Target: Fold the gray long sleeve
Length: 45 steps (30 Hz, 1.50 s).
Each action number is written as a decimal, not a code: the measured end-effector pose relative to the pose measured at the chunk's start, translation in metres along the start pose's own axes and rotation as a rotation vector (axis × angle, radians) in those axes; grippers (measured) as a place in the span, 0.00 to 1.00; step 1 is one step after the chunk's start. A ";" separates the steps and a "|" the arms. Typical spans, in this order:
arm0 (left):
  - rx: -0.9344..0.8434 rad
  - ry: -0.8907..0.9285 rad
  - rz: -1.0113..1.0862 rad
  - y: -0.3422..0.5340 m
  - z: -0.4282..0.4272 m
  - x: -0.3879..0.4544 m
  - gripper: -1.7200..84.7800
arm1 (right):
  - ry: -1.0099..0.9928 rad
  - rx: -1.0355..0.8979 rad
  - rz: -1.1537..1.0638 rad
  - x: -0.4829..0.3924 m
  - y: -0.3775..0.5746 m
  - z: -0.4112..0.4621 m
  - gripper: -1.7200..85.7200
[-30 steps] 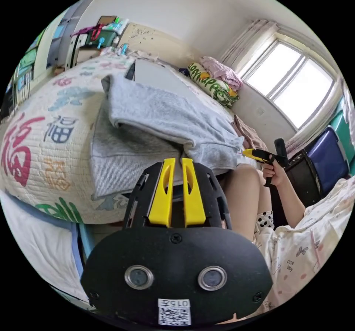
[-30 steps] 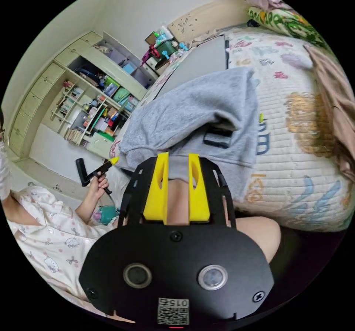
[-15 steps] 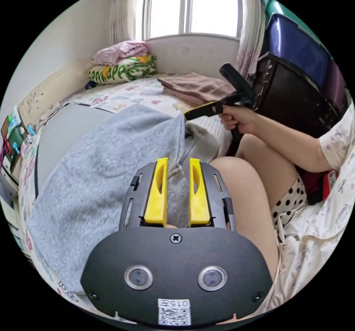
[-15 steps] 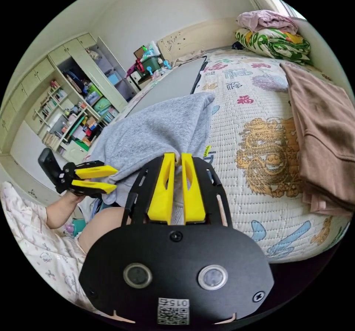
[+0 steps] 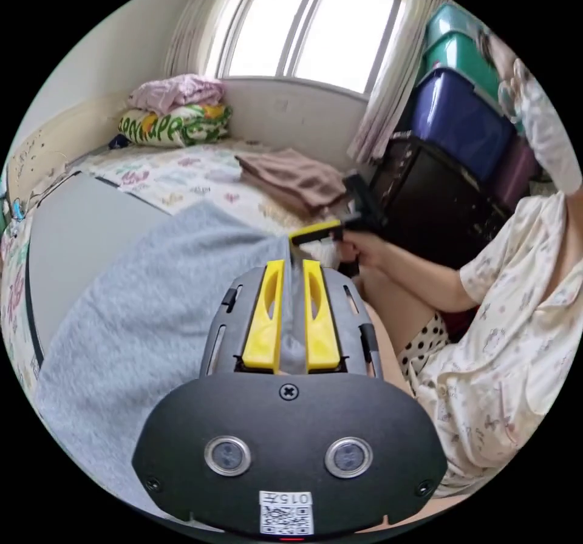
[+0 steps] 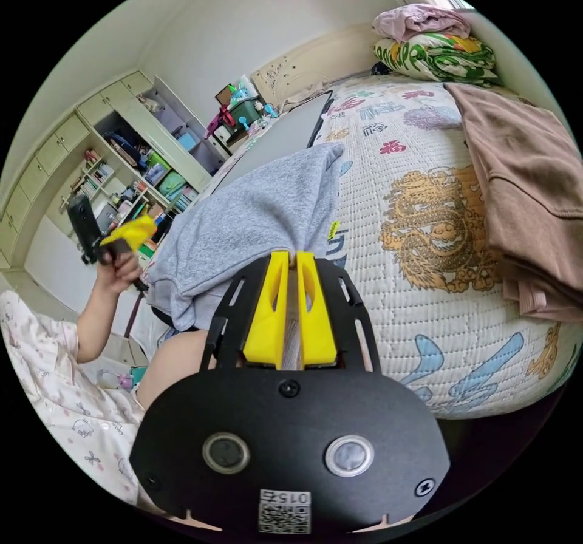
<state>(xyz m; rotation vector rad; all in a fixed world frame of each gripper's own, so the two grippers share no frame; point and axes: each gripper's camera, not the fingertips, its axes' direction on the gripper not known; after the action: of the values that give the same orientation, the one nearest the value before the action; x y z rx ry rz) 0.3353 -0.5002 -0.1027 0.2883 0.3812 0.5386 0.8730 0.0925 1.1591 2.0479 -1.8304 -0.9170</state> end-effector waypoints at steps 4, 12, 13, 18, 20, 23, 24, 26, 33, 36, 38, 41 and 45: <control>-0.106 -0.236 -0.034 -0.097 0.050 -0.062 0.10 | 0.114 0.006 -0.121 0.006 0.015 0.006 0.03; -0.368 -0.274 -0.105 -0.203 0.243 -0.126 0.15 | 0.076 0.007 -0.087 0.091 0.050 0.023 0.03; -0.439 -0.301 -0.100 -0.203 0.272 -0.133 0.15 | 0.072 0.007 -0.085 0.097 0.052 0.024 0.03; -0.496 -0.382 -0.115 -0.194 0.308 -0.154 0.09 | 0.140 -0.011 -0.138 0.143 0.078 0.039 0.03; -0.480 -0.375 -0.134 -0.185 0.308 -0.164 0.07 | 0.195 -0.031 -0.168 0.155 0.086 0.048 0.03; -0.479 -0.381 -0.138 -0.169 0.313 -0.167 0.07 | 0.245 -0.082 -0.221 0.178 0.102 0.063 0.03; -0.482 -0.386 -0.135 -0.159 0.317 -0.167 0.08 | 0.249 -0.123 -0.235 0.190 0.109 0.072 0.03; -0.465 -0.377 -0.147 -0.139 0.315 -0.169 0.09 | 0.248 -0.144 -0.216 0.212 0.120 0.079 0.04; 0.009 0.003 -0.353 -0.053 0.169 -0.175 0.10 | 0.076 0.074 -0.059 0.310 0.194 0.043 0.06; 0.191 0.016 -0.298 0.027 0.047 -0.160 0.10 | 0.050 0.159 -0.091 0.328 0.230 0.032 0.07; 0.292 -0.096 -0.280 0.112 -0.063 -0.152 0.09 | 0.042 0.181 -0.153 0.326 0.248 0.033 0.07; 0.363 -0.298 -0.353 0.216 -0.163 -0.154 0.08 | 0.010 0.192 -0.255 0.295 0.263 0.044 0.08; 0.350 -0.573 -0.591 0.392 -0.255 -0.177 0.11 | -0.210 0.171 -0.400 0.208 0.284 0.095 0.10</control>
<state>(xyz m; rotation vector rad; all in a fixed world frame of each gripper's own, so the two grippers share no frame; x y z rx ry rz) -0.0856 -0.2321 -0.1396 0.6213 -0.0123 -0.2043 0.5915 -0.1377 1.1868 2.5735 -1.6732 -1.1479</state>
